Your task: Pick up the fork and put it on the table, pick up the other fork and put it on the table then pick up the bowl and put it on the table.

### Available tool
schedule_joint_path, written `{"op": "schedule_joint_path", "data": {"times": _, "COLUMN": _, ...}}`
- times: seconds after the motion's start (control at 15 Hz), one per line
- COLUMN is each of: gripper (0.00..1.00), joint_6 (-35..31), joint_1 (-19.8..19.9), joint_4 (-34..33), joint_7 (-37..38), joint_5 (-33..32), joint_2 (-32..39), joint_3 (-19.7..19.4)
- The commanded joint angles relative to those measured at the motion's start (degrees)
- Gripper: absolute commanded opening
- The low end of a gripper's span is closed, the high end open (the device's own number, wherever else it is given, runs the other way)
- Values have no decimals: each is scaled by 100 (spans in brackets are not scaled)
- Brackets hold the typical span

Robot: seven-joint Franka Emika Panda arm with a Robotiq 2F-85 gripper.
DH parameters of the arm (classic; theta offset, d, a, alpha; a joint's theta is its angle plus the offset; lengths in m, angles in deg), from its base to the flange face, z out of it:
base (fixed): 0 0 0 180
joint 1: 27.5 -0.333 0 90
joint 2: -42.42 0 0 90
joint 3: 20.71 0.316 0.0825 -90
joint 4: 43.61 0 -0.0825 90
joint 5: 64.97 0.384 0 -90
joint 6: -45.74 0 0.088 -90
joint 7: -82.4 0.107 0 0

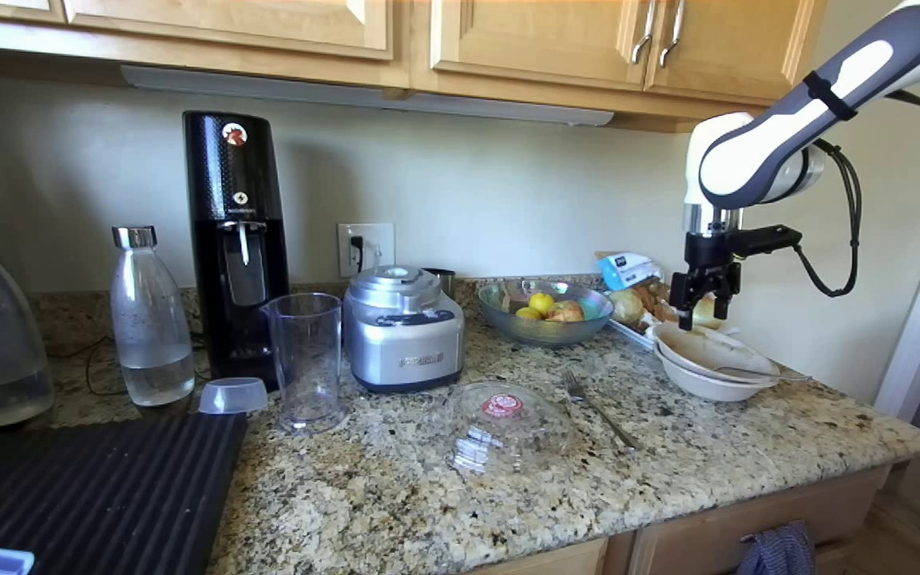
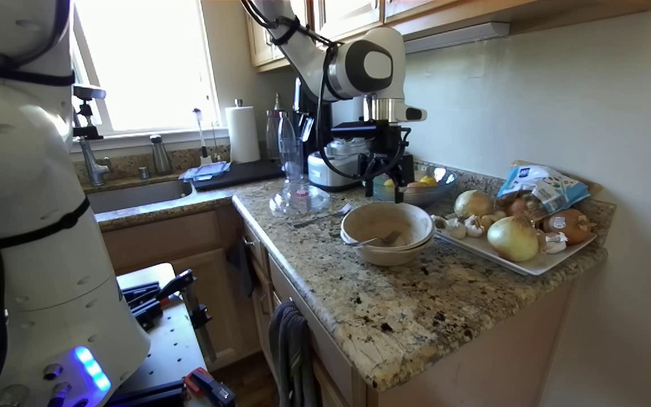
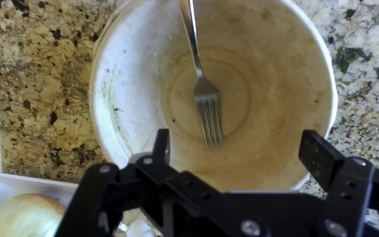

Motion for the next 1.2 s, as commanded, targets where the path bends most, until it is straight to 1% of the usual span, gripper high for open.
{"op": "schedule_joint_path", "data": {"times": 0.0, "gripper": 100, "joint_6": -86, "joint_1": 223, "joint_4": 67, "joint_7": -496, "joint_5": 134, "joint_2": 95, "joint_3": -8}}
{"op": "schedule_joint_path", "data": {"times": 0.27, "gripper": 100, "joint_6": -140, "joint_1": 377, "joint_4": 50, "joint_7": -709, "joint_5": 185, "joint_2": 263, "joint_3": -23}}
{"op": "schedule_joint_path", "data": {"times": 0.6, "gripper": 100, "joint_6": 165, "joint_1": 535, "joint_4": 73, "joint_7": -1107, "joint_5": 459, "joint_2": 380, "joint_3": 22}}
{"op": "schedule_joint_path", "data": {"times": 0.87, "gripper": 100, "joint_6": 206, "joint_1": 535, "joint_4": 142, "joint_7": -1241, "joint_5": 525, "joint_2": 421, "joint_3": 10}}
{"op": "schedule_joint_path", "data": {"times": 1.0, "gripper": 73, "joint_6": 253, "joint_1": 530, "joint_4": 164, "joint_7": -1260, "joint_5": 501, "joint_2": 437, "joint_3": 7}}
{"op": "schedule_joint_path", "data": {"times": 1.13, "gripper": 60, "joint_6": 296, "joint_1": 523, "joint_4": 177, "joint_7": -1268, "joint_5": 467, "joint_2": 473, "joint_3": -1}}
